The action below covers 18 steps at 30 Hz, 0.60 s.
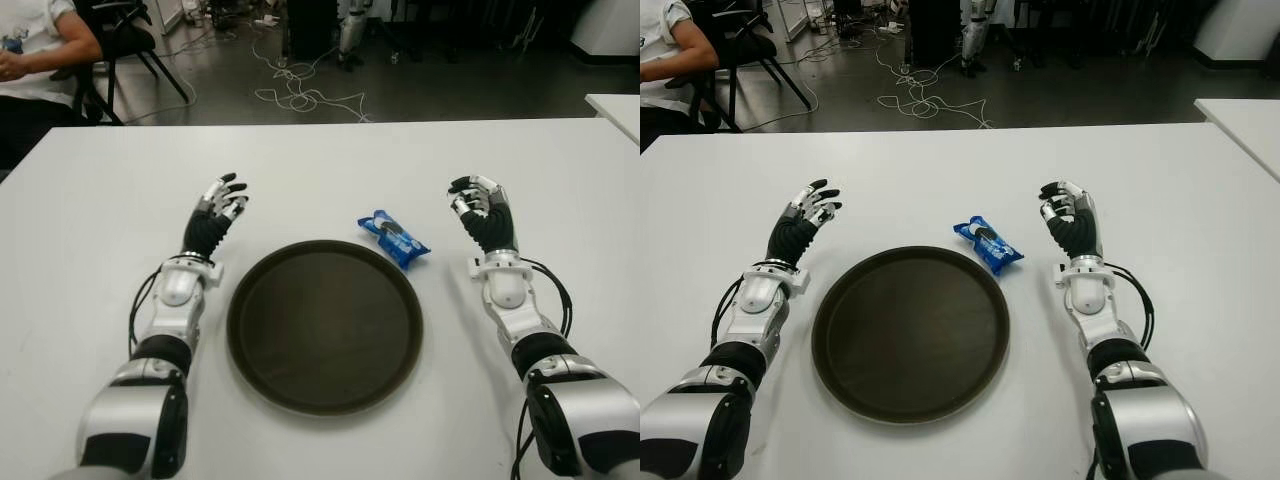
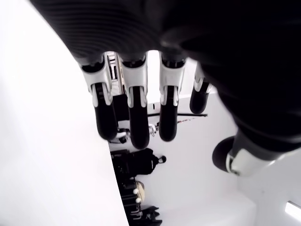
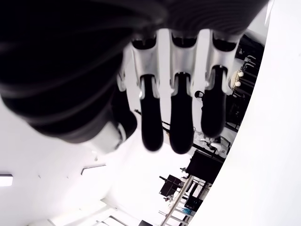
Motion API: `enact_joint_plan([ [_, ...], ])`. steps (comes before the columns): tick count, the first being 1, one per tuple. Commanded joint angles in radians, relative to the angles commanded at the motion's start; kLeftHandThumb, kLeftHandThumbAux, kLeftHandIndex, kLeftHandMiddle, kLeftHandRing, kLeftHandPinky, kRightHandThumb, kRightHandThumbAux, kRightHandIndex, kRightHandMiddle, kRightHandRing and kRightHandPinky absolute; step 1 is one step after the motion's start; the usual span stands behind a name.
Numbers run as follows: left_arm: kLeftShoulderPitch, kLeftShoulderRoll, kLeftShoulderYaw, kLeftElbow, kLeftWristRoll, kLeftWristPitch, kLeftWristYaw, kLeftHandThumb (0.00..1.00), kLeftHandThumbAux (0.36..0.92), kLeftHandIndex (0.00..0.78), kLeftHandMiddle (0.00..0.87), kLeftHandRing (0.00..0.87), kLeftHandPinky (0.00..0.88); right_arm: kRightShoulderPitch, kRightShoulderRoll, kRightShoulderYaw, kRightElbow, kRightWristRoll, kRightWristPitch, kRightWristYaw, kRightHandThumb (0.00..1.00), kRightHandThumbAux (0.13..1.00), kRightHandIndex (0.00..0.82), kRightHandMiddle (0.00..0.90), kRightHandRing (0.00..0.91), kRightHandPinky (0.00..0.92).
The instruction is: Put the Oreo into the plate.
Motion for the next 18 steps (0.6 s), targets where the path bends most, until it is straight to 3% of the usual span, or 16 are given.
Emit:
enact_joint_plan([
  [2,0.001,-0.002,0.004,0.003,-0.004,-0.002,0.006,0.552,0.468,0.094,0.152,0.167,0.174,0.001,0.0,0.0,-0.001,-0.001,0.004,0.003,0.399,0.707,0.203,0.37,0.484,0.382],
  [7,0.001,-0.004,0.007,0.005,-0.007,-0.006,0.011,0.563,0.459,0.054,0.098,0.118,0.164,0.001,0.001,-0.004,-0.003,0.002,0.013,0.015,0.291,0.722,0.098,0.323,0.5,0.295],
  [18,0.0,-0.008,0.017,0.014,-0.014,-0.013,0.013,0.557,0.466,0.016,0.06,0.085,0.156,0.0,0.002,-0.008,-0.007,0.013,0.023,0.037,0.234,0.734,0.062,0.303,0.479,0.265],
])
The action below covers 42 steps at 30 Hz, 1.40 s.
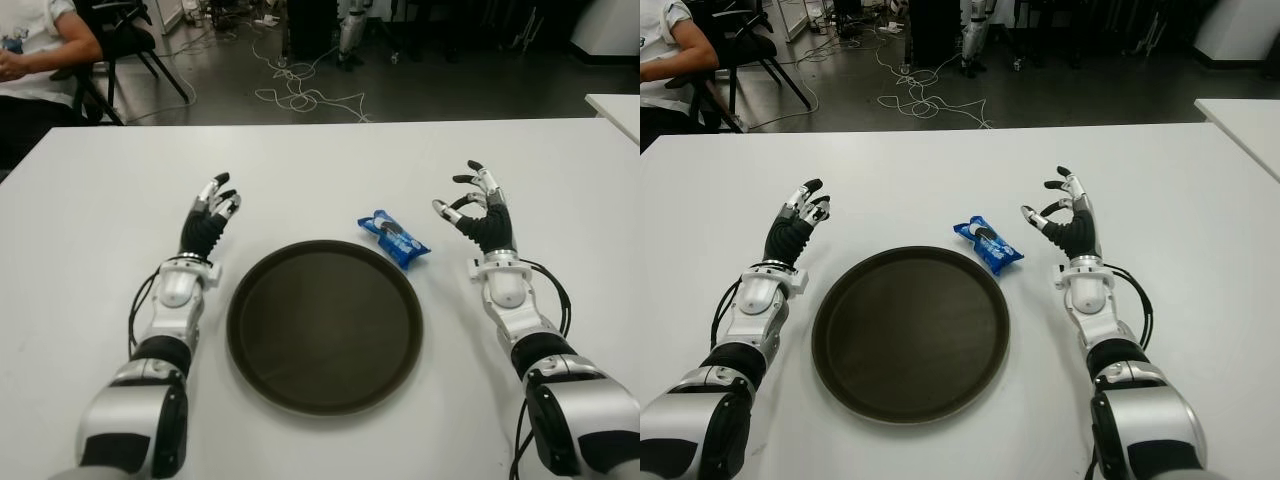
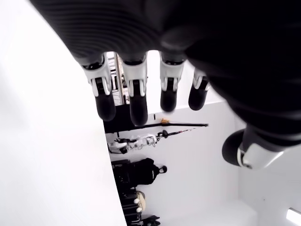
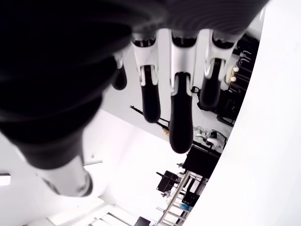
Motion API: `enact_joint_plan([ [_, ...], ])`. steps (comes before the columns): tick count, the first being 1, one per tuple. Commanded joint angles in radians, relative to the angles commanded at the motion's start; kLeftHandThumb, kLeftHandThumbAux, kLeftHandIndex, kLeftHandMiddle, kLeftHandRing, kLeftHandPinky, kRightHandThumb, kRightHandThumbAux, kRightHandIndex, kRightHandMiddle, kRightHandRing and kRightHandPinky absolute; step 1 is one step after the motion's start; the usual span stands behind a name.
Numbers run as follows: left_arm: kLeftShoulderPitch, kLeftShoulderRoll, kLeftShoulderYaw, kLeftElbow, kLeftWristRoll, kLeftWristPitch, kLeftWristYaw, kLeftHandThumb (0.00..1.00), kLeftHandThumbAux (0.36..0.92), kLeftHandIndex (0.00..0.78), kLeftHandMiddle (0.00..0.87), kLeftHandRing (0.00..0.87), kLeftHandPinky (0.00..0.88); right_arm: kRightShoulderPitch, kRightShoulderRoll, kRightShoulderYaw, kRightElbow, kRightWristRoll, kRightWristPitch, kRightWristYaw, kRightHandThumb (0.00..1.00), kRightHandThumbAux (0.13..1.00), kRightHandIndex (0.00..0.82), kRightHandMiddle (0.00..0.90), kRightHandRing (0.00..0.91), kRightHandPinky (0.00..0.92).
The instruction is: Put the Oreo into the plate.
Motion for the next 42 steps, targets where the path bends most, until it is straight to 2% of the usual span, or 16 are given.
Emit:
enact_joint_plan([
  [8,-0.002,0.0,-0.002,0.002,0.005,0.007,0.009,0.566,0.477,0.008,0.048,0.077,0.155,-0.001,-0.001,0.002,0.001,0.002,0.005,0.007,0.225,0.751,0.061,0.305,0.455,0.181],
  [16,-0.003,0.0,-0.002,0.001,0.004,0.009,0.007,0.555,0.464,0.011,0.046,0.077,0.155,0.0,-0.002,0.0,0.001,0.014,0.008,0.021,0.232,0.745,0.055,0.299,0.457,0.121],
  [18,-0.003,0.0,-0.001,0.002,0.002,0.01,0.006,0.557,0.463,0.013,0.048,0.078,0.155,0.0,-0.002,0.0,0.0,0.015,0.008,0.022,0.23,0.745,0.054,0.295,0.459,0.13],
  [22,-0.003,-0.001,0.001,0.002,-0.001,0.01,0.002,0.563,0.466,0.018,0.065,0.088,0.155,0.0,-0.003,0.0,0.001,0.013,0.01,0.018,0.216,0.734,0.068,0.306,0.453,0.221],
  [35,-0.004,-0.005,-0.002,0.002,0.003,0.012,0.012,0.548,0.465,0.044,0.086,0.102,0.156,0.0,-0.012,0.012,0.006,-0.005,-0.005,-0.008,0.216,0.733,0.1,0.329,0.446,0.183],
  [38,-0.004,-0.004,-0.004,0.003,0.007,0.015,0.017,0.54,0.468,0.047,0.087,0.105,0.159,0.001,-0.012,0.01,0.006,-0.001,-0.005,-0.004,0.223,0.733,0.101,0.316,0.423,0.222],
  [42,-0.004,-0.004,-0.007,0.003,0.009,0.018,0.021,0.526,0.474,0.046,0.085,0.104,0.155,0.003,-0.013,0.01,0.005,0.001,-0.005,0.0,0.224,0.707,0.1,0.272,0.341,0.259],
])
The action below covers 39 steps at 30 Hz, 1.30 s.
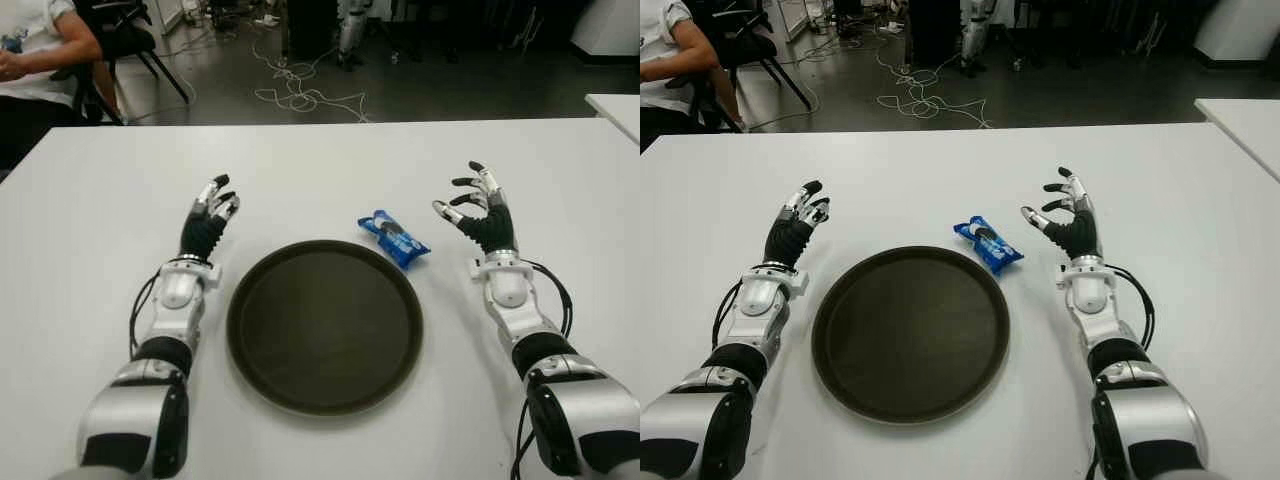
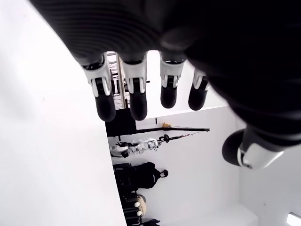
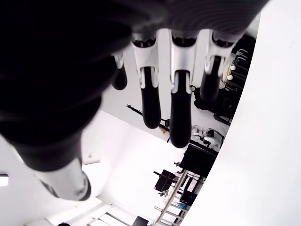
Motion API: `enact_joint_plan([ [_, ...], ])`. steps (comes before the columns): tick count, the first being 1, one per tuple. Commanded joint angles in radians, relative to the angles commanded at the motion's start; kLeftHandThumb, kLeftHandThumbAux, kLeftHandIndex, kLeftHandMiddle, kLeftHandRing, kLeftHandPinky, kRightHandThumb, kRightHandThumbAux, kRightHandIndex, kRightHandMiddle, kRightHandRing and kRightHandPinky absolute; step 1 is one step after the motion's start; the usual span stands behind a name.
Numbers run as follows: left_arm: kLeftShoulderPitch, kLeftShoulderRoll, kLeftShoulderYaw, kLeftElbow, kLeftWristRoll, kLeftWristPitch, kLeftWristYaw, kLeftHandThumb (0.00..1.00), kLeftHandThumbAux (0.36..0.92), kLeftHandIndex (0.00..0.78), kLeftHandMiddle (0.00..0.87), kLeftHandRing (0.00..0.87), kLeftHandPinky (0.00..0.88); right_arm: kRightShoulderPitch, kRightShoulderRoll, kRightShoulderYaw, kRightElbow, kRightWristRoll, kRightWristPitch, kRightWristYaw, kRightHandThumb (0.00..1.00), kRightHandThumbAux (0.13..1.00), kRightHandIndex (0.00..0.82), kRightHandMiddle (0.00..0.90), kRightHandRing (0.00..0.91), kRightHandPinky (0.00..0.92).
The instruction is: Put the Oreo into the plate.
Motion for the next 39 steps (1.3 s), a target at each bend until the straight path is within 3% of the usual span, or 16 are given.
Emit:
enact_joint_plan([
  [4,0.0,-0.001,-0.002,0.0,0.002,0.004,0.005,0.539,0.48,0.044,0.085,0.105,0.157,-0.001,-0.01,0.015,-0.002,-0.017,0.02,0.001,0.189,0.672,0.068,0.176,0.215,0.188],
  [7,-0.001,-0.001,-0.002,0.001,0.001,0.007,0.005,0.558,0.478,0.043,0.089,0.107,0.158,-0.005,-0.024,0.04,-0.006,-0.053,0.037,-0.014,0.128,0.627,0.019,0.069,0.078,0.071],
  [11,-0.002,-0.004,0.0,0.001,-0.002,0.004,0.002,0.566,0.473,0.047,0.092,0.108,0.16,-0.004,-0.042,0.075,-0.019,-0.105,0.057,-0.057,0.089,0.571,0.005,0.019,0.021,0.021],
  [16,-0.003,-0.008,0.005,0.003,-0.01,-0.002,-0.004,0.57,0.473,0.051,0.095,0.113,0.165,-0.008,-0.071,0.133,-0.074,-0.197,0.137,-0.121,0.038,0.456,0.0,0.002,0.002,0.002],
  [24,-0.006,-0.005,-0.002,0.008,0.003,-0.007,0.008,0.534,0.484,0.046,0.094,0.12,0.176,0.007,-0.088,0.144,-0.304,-0.221,0.283,-0.082,0.03,0.415,0.0,0.0,0.0,0.0],
  [33,-0.007,-0.004,0.004,0.009,-0.007,0.003,-0.005,0.58,0.464,0.052,0.094,0.114,0.166,0.019,-0.11,0.198,-0.593,-0.351,0.553,-0.016,0.021,0.399,0.0,0.0,0.0,0.0],
  [39,-0.004,-0.004,0.005,0.007,-0.007,-0.005,-0.001,0.589,0.463,0.057,0.099,0.114,0.163,0.004,-0.098,0.275,-0.727,-0.478,0.742,0.06,0.003,0.375,0.0,0.0,0.0,0.0],
])
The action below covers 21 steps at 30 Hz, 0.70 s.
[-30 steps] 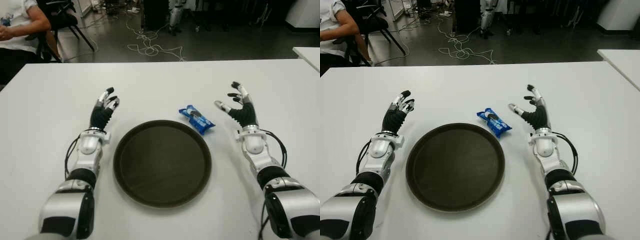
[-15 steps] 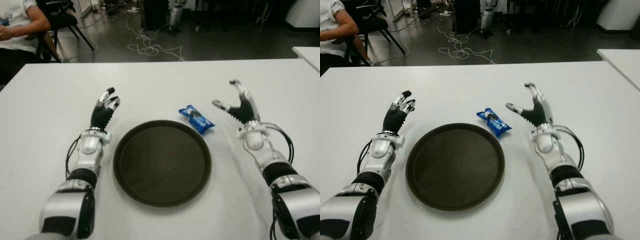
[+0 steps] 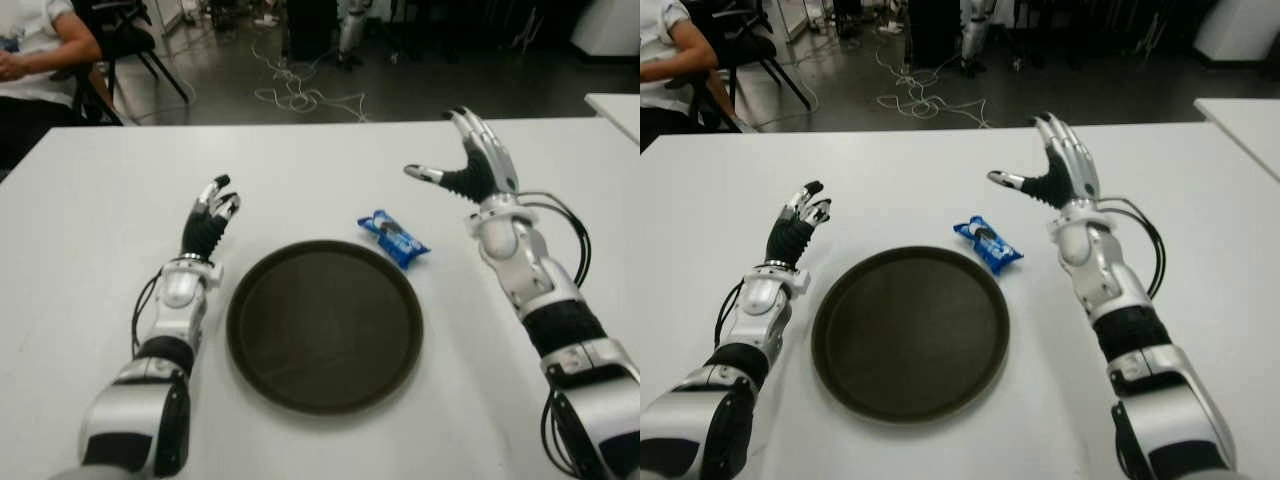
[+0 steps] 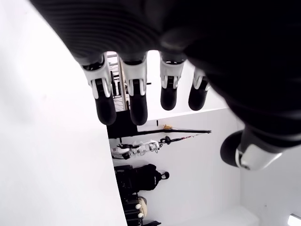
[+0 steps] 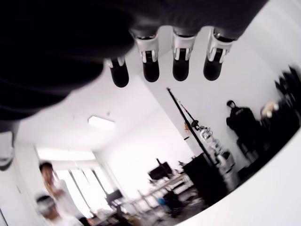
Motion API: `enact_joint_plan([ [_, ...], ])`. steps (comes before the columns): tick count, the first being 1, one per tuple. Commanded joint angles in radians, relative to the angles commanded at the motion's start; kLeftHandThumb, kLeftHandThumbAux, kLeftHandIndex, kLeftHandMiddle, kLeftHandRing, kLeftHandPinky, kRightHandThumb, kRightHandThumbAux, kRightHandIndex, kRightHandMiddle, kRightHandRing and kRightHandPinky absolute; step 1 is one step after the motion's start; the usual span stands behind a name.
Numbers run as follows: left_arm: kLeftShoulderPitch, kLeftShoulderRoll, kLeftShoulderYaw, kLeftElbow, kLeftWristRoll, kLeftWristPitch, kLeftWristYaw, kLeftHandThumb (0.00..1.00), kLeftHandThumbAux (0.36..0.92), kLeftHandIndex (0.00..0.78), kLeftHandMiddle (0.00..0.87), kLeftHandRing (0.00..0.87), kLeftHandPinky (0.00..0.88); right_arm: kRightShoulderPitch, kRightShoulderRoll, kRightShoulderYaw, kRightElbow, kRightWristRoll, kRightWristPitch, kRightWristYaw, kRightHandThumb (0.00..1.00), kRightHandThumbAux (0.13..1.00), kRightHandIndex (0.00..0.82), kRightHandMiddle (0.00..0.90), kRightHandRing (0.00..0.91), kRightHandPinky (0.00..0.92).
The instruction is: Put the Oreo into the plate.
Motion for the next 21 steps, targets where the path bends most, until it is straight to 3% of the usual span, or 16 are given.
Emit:
enact_joint_plan([
  [7,0.004,-0.001,-0.002,-0.004,0.005,-0.008,0.012,0.591,0.458,0.059,0.102,0.114,0.16,-0.026,0.014,0.062,0.013,-0.064,0.081,0.039,0.0,0.414,0.0,0.0,0.0,0.024],
  [11,0.008,0.001,0.001,-0.007,-0.001,-0.006,0.004,0.577,0.452,0.057,0.102,0.113,0.157,-0.055,0.042,0.113,0.056,-0.099,0.122,0.063,0.0,0.406,0.0,0.0,0.0,0.018],
  [17,0.008,0.002,0.007,-0.008,-0.011,-0.001,-0.009,0.571,0.447,0.057,0.102,0.11,0.153,-0.063,0.038,0.148,0.041,-0.125,0.161,0.105,0.0,0.381,0.0,0.0,0.0,0.014],
  [21,0.008,0.006,0.005,-0.006,-0.008,-0.005,-0.01,0.561,0.446,0.056,0.101,0.111,0.16,-0.065,0.038,0.172,0.034,-0.153,0.192,0.116,0.0,0.375,0.025,0.02,0.04,0.135],
])
